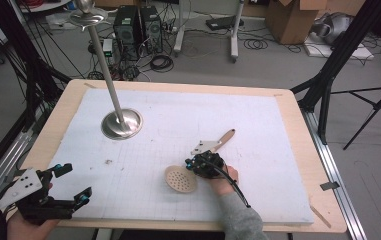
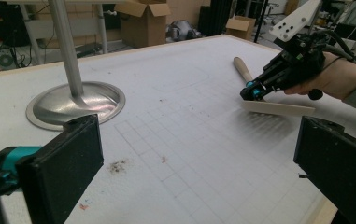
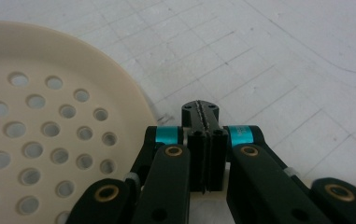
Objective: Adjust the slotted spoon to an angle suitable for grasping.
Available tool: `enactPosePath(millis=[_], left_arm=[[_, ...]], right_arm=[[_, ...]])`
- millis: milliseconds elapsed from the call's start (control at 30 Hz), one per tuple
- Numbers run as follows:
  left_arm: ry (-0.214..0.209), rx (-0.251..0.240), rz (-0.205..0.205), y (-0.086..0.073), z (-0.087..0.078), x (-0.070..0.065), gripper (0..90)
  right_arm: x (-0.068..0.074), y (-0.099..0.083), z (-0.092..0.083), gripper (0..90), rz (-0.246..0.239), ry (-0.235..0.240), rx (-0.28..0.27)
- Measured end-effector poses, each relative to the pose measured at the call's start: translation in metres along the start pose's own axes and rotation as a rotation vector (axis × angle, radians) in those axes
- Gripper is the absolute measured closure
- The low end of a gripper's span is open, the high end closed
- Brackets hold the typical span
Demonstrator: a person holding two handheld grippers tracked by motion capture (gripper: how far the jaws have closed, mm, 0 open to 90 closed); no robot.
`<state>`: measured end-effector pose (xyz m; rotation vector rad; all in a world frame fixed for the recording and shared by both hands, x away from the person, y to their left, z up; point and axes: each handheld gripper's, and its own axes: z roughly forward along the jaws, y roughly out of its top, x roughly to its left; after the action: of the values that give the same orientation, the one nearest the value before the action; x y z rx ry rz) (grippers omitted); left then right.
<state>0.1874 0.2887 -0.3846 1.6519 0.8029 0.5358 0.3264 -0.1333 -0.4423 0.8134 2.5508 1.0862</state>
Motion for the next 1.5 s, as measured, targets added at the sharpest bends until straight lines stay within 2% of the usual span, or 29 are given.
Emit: enactPosePath(millis=[233, 433, 967, 1333, 1500], left_arm=[[-0.002, 0.002, 0.002, 0.000, 0.001, -0.001, 1.7], [0.003, -0.003, 0.000, 0.001, 0.001, 0.000, 1.7], [-0.012, 0.007, 0.005, 0.000, 0.008, -0.001, 1.7], [-0.022, 0.009, 0.006, 0.001, 0.013, -0.001, 1.7], [-0.029, 0.017, 0.007, 0.001, 0.016, -0.002, 1.7]], right_arm=[[0.001, -0.013, -0.012, 90.0, -0.012, 0.034, -0.010], [0.003, -0.024, -0.025, 90.0, -0.044, 0.036, -0.005], [-0.001, -0.059, -0.060, 90.0, -0.072, 0.062, -0.018], [-0.010, -0.081, -0.082, 90.0, -0.062, 0.070, -0.032], [-0.011, -0.086, -0.085, 90.0, -0.055, 0.076, -0.042]])
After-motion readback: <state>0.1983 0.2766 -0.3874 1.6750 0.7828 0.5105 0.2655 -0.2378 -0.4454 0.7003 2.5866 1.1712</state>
